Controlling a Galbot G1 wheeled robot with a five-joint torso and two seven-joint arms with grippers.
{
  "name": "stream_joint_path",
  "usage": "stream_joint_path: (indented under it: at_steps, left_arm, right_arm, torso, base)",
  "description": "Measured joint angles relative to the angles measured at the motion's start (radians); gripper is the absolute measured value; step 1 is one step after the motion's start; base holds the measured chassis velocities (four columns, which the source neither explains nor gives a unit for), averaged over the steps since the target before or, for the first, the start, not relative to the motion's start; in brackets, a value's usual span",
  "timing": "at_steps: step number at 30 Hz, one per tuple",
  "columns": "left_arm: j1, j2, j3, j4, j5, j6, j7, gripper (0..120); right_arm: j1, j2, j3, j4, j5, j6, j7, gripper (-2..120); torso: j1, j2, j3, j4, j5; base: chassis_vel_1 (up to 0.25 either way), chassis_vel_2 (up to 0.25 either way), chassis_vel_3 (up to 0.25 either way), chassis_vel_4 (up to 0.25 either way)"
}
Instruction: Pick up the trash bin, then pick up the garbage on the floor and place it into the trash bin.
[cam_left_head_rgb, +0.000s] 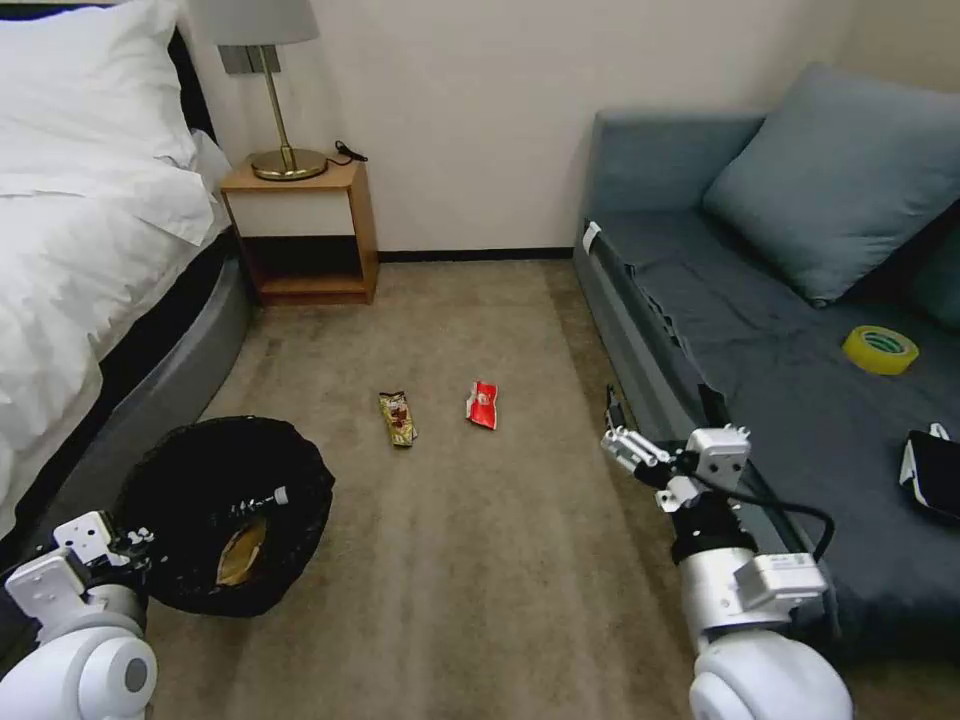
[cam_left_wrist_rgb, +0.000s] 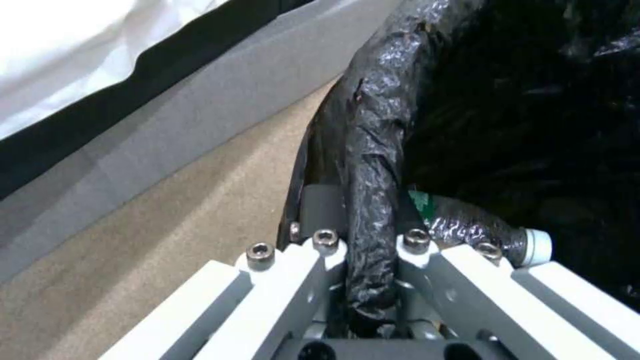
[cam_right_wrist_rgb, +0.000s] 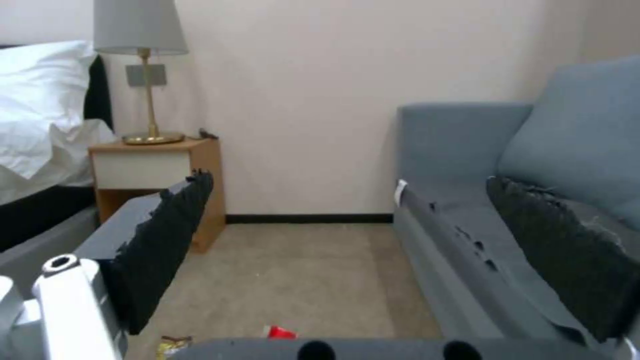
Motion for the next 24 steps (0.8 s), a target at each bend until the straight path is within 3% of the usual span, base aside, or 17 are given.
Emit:
stream_joint_path:
  at_steps: [8,24]
  left_arm:
    - [-0.004,-0.004,-0.010,-0.002,-0.002,0.000,0.000,2]
    - [-0.006,-0.004,-0.019,0.000,0.001,0.000,-0.003,2]
  right_arm:
    - [0.023,-0.009,-0.007,-0.016,0.018,0.003,-0.002,100]
    - [0.045,-0.024,-0.030,-0.037,0.041,-0.002,-0.001,100]
  torso:
    - [0.000,0.000,0.000,0.0000,0.0002]
    - [0.000,0.000,0.000,0.0000,0.0001]
  base:
    - [-0.098,0.108,0.104,-0.090]
    - [-0.237,0.231,0.235,-0.234]
